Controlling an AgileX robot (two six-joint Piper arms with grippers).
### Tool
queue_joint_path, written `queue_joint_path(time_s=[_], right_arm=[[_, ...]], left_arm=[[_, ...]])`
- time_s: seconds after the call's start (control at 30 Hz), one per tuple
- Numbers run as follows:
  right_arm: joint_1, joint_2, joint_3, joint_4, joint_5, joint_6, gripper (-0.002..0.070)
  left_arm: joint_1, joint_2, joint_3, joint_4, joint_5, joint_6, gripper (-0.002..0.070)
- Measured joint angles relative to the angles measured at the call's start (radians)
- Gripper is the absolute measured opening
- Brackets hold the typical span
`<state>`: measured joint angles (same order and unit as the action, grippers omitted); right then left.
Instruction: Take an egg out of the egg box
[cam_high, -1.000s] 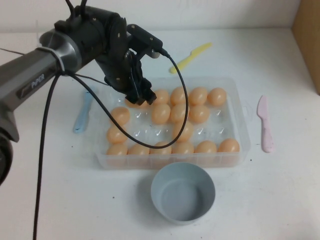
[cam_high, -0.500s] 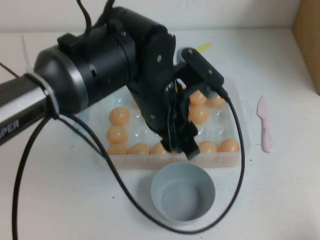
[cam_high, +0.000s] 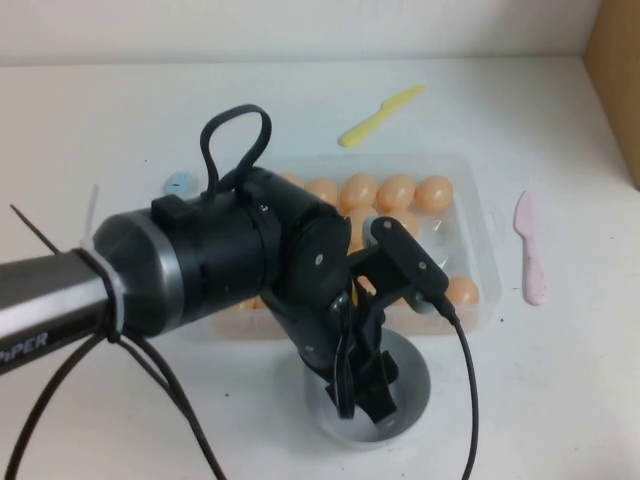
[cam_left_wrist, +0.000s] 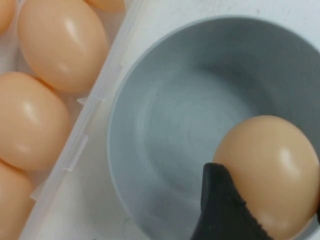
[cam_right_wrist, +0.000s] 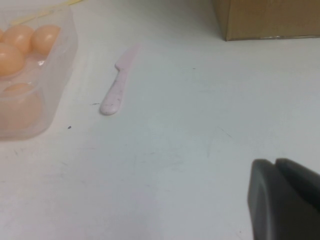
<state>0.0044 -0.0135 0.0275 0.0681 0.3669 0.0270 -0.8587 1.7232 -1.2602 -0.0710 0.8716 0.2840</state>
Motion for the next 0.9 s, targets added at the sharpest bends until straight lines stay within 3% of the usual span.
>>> queue_joint_path(time_s=[0.27,0.6,0.8,0.9], right_arm=[[0.000,0.000,0.000,0.000,0.000,0.000,-0.0017],[0.000,0.000,0.000,0.000,0.000,0.000,-0.0017],[0.000,0.000,0.000,0.000,0.000,0.000,-0.0017],[0.000,0.000,0.000,0.000,0.000,0.000,-0.0017]], left_arm=[[0.006,0.011,0.044,-0.023,-0.081,0.007,0.0337],[0.006,0.038,0.046,-0.041,-0.104,0.007,0.0473],[0.004,-0.039,0.048,-0.019,-0.108,-0.048,0.0481],[0.004,-0.129,0.069,-0.017,-0.151,-0.092,0.0439]])
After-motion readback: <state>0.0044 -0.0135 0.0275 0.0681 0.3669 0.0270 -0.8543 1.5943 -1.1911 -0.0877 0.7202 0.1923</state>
